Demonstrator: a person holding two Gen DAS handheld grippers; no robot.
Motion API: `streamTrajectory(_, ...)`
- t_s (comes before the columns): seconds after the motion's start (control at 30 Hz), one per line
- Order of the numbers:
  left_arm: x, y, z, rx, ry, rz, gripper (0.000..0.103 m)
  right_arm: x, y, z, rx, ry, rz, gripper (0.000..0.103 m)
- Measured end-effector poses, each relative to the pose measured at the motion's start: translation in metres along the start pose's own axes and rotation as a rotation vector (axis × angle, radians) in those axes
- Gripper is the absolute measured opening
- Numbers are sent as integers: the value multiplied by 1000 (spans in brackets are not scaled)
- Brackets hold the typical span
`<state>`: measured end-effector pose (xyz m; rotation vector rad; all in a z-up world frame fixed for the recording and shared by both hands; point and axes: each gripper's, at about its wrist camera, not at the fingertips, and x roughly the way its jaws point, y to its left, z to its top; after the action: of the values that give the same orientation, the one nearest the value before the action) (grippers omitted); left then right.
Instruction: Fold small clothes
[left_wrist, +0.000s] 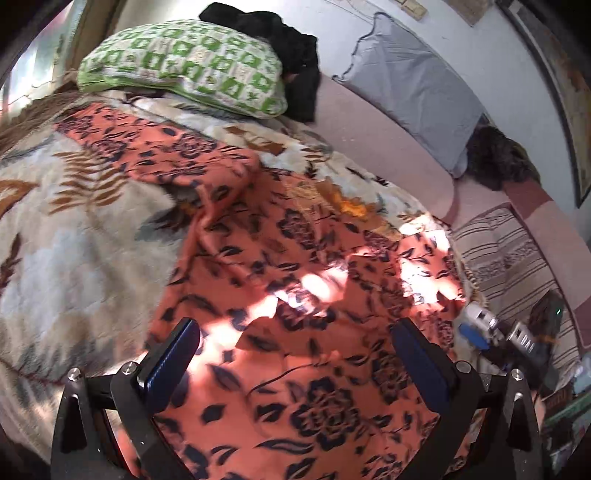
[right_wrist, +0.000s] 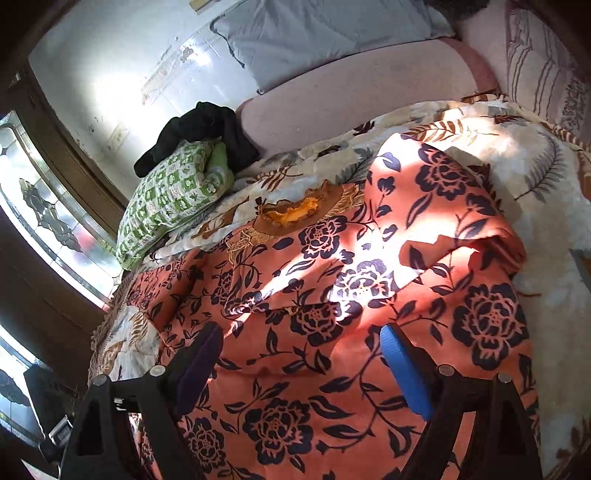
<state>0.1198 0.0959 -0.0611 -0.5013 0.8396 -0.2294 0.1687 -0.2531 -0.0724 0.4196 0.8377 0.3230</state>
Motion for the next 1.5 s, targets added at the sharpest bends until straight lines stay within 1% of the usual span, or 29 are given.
streamTrajectory(0.03,12,-11,11,0,15,-51,103,-5,-8,-7,5,-1,3,89)
streamTrajectory(0.1,43,-29,32,-18,61,-119,103,-10,-20,-18,21,3,19,89)
streamTrajectory(0.13,61,-36,39,-31,93,-142,103,-12,-26,-23,33,0,28,89)
streamTrajectory(0.17,80,-41,45,-46,126,-146,101,-13,-33,-27,52,2,37,89)
streamTrajectory(0.2,98,-43,50,-66,150,-143,98,-11,-39,-31,73,9,49,89)
streamTrajectory(0.27,129,-43,54,-107,194,-112,85,-9,-51,-37,110,3,72,89)
streamTrajectory(0.37,160,-35,58,-165,232,-61,84,-5,-64,-43,156,4,112,89)
streamTrajectory(0.43,173,-28,58,-193,248,-29,84,-1,-68,-45,153,11,134,89)
streamTrajectory(0.5,181,-23,56,-222,265,-19,84,5,-72,-48,154,25,143,89)
streamTrajectory(0.57,183,-24,55,-217,259,-1,83,9,-79,-50,183,39,156,89)
streamTrajectory(0.6,184,-27,56,-203,258,13,78,10,-81,-50,191,39,165,89)
streamTrajectory(0.63,185,-30,57,-188,266,34,43,9,-82,-49,195,32,171,89)
streamTrajectory(0.67,190,-31,58,-180,299,55,10,7,-84,-48,201,24,175,89)
streamTrajectory(0.7,191,-32,59,-186,311,61,7,5,-85,-47,208,16,179,89)
streamTrajectory(0.77,176,-44,66,-132,237,85,7,5,-89,-46,225,14,176,89)
streamTrajectory(0.8,162,-54,72,-100,193,79,7,5,-91,-46,231,13,173,89)
streamTrajectory(0.87,121,-74,85,-30,62,83,7,3,-93,-46,234,7,162,89)
streamTrajectory(0.93,79,-78,92,-16,-46,57,7,2,-95,-46,234,2,159,89)
streamTrajectory(0.97,67,-75,91,-16,-61,43,7,2,-94,-47,231,0,156,89)
streamTrajectory(1.0,64,-70,90,-8,-56,54,7,3,-94,-47,229,0,152,89)
streamTrajectory(1.03,68,-63,87,2,-49,91,7,4,-93,-46,227,2,148,89)
streamTrajectory(1.07,80,-53,83,4,-21,130,7,5,-93,-47,225,5,144,89)
streamTrajectory(1.17,130,-12,65,-79,130,212,7,5,-89,-47,215,13,136,89)
streamTrajectory(1.23,148,6,54,-83,169,267,7,0,-89,-44,233,19,145,89)
streamTrajectory(1.27,150,12,51,-87,171,267,7,-6,-90,-39,242,6,154,89)
streamTrajectory(1.33,146,19,49,-106,160,236,7,-18,-93,-22,269,-31,161,89)
streamTrajectory(1.4,145,23,49,-105,162,228,7,-23,-101,2,307,-64,205,96)
streamTrajectory(1.47,143,25,46,-100,161,218,7,-14,-113,31,379,-61,235,98)
streamTrajectory(1.5,143,25,46,-101,158,214,8,-5,-121,44,420,-46,273,99)
